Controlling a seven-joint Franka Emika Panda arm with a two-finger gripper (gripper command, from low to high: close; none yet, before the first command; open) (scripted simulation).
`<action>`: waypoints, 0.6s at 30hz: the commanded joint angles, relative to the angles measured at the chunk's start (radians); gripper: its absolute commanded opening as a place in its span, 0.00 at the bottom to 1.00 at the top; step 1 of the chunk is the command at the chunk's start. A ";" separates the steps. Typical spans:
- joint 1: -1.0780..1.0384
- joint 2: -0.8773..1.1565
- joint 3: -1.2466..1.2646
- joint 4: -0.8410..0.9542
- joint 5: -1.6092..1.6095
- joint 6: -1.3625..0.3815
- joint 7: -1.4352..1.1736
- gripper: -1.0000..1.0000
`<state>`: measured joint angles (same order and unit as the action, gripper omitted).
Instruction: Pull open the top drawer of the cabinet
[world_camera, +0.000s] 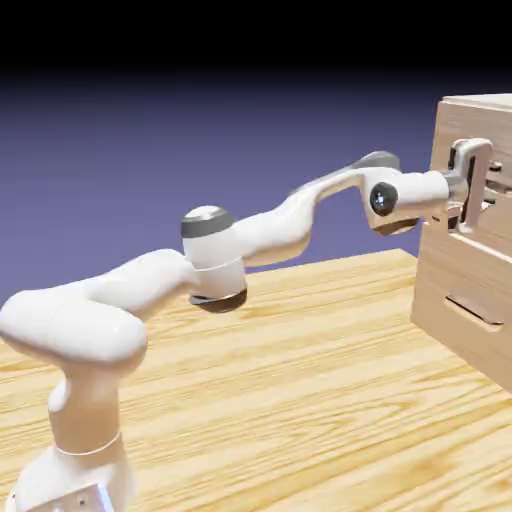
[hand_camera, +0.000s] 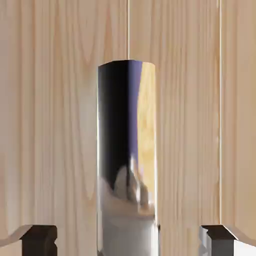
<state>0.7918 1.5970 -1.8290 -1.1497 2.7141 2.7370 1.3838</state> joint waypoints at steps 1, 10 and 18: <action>0.021 0.004 -0.001 -0.036 0.008 -0.015 -0.011 0.00; 0.217 0.035 -0.004 -0.362 0.056 -0.140 -0.084 0.00; 0.401 0.060 -0.006 -0.652 0.069 -0.244 -0.129 0.00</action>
<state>1.1932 1.6569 -1.8352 -1.8019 2.7848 2.4934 1.2531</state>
